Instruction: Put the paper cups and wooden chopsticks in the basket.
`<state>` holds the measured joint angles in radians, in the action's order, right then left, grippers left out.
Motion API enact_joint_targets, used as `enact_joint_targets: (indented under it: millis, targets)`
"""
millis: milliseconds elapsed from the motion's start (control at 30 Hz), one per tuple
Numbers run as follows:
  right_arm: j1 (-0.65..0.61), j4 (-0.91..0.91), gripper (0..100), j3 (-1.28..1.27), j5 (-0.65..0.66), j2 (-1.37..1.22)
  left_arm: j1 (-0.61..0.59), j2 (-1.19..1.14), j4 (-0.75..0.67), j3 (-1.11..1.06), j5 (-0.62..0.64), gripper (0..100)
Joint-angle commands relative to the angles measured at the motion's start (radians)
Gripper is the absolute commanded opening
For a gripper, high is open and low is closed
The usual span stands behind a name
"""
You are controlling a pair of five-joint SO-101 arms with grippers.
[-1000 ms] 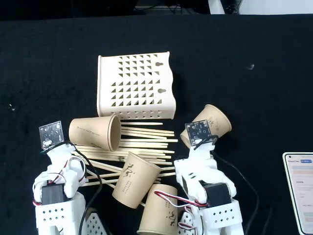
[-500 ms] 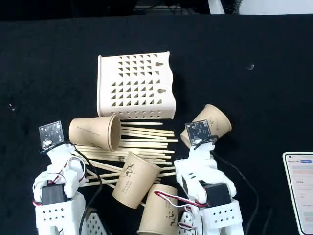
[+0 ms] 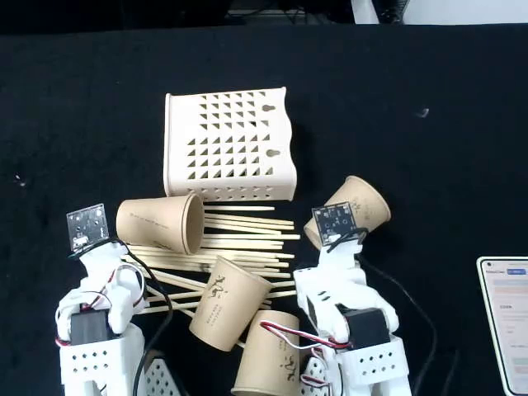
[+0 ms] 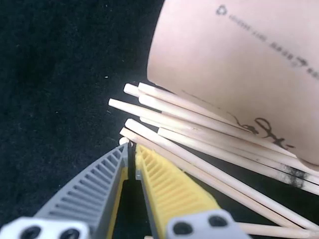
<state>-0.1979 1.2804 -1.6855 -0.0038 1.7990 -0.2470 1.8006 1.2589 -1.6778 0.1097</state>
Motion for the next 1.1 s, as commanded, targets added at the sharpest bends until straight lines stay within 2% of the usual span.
enact_joint_targets:
  millis: [0,100,233,300,367,467,633,733,800,867,933,1067]
  targets:
    - [0.009,0.002,1.1,-0.001,0.009,0.053,0.002,0.005,0.000,-0.016,0.000,3]
    - [0.015,-0.114,1.2,0.008,0.009,0.053,-0.001,0.006,-0.002,0.044,-0.068,3]
    - [0.031,-0.276,1.2,0.081,0.020,0.053,-0.102,0.006,0.000,0.202,-0.285,3]
    - [0.032,-0.330,1.2,0.147,0.110,0.053,-0.176,0.006,-0.003,0.274,-0.385,3]
    - [0.031,-0.367,1.2,0.205,0.245,0.053,-0.222,0.006,-0.063,0.340,-0.431,3]
    - [0.026,-0.408,1.3,0.294,0.367,0.053,-0.271,0.006,-0.209,0.417,-0.439,3]
    - [0.026,-0.379,2.8,0.587,0.321,0.042,-0.335,0.000,-0.410,0.582,-0.433,3]
    - [0.026,-0.310,11.5,0.802,0.247,0.015,-0.332,-0.005,-0.499,0.662,-0.397,10]
    - [0.026,-0.256,16.3,0.941,0.178,-0.042,-0.332,-0.006,-0.522,0.708,-0.327,19]
    - [0.026,-0.203,16.8,1.058,0.130,-0.128,-0.332,-0.008,-0.523,0.739,-0.256,26]
    - [0.026,-0.180,16.8,1.147,0.100,-0.228,-0.328,-0.014,-0.520,0.745,-0.218,26]
    - [0.026,-0.183,16.9,1.285,0.095,-0.430,-0.240,-0.110,-0.465,0.763,-0.259,24]
